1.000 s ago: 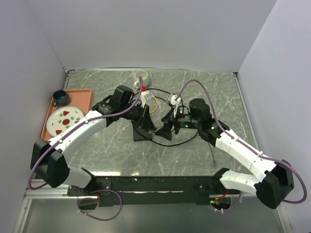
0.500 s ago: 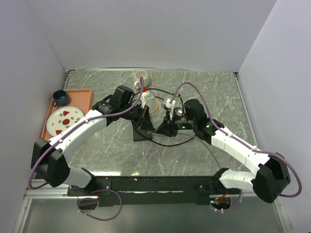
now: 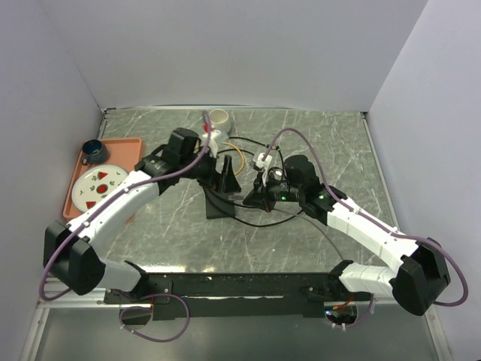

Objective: Insert the plug into the switch port

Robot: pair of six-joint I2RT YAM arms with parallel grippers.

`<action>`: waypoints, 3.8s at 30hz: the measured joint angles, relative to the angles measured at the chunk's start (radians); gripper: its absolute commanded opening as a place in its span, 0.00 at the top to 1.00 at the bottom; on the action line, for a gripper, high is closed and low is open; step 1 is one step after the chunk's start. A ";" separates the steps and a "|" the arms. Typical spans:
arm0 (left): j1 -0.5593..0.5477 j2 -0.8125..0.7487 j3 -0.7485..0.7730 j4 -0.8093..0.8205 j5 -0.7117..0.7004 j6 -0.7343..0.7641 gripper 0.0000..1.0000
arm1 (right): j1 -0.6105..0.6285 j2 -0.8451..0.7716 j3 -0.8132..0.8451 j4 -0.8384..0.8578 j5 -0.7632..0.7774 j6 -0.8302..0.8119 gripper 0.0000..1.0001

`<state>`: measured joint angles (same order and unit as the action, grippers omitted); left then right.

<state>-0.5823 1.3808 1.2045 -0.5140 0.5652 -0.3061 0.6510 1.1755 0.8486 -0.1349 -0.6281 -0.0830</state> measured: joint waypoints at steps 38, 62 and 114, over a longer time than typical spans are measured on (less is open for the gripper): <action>0.053 -0.294 -0.303 0.476 0.306 -0.169 0.17 | -0.007 -0.282 -0.149 0.148 -0.099 0.069 1.00; 0.005 -0.481 -0.340 0.473 -0.080 -0.079 0.23 | -0.259 0.087 -0.103 0.859 -0.755 0.965 1.00; -0.199 -0.352 -0.288 0.578 -0.022 -0.043 0.99 | -0.263 0.247 -0.121 1.391 -0.859 1.598 0.50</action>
<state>-0.7811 1.0286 0.9169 0.0639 0.5430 -0.3496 0.3882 1.4227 0.7273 1.2560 -1.4872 1.5146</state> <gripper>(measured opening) 0.080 0.370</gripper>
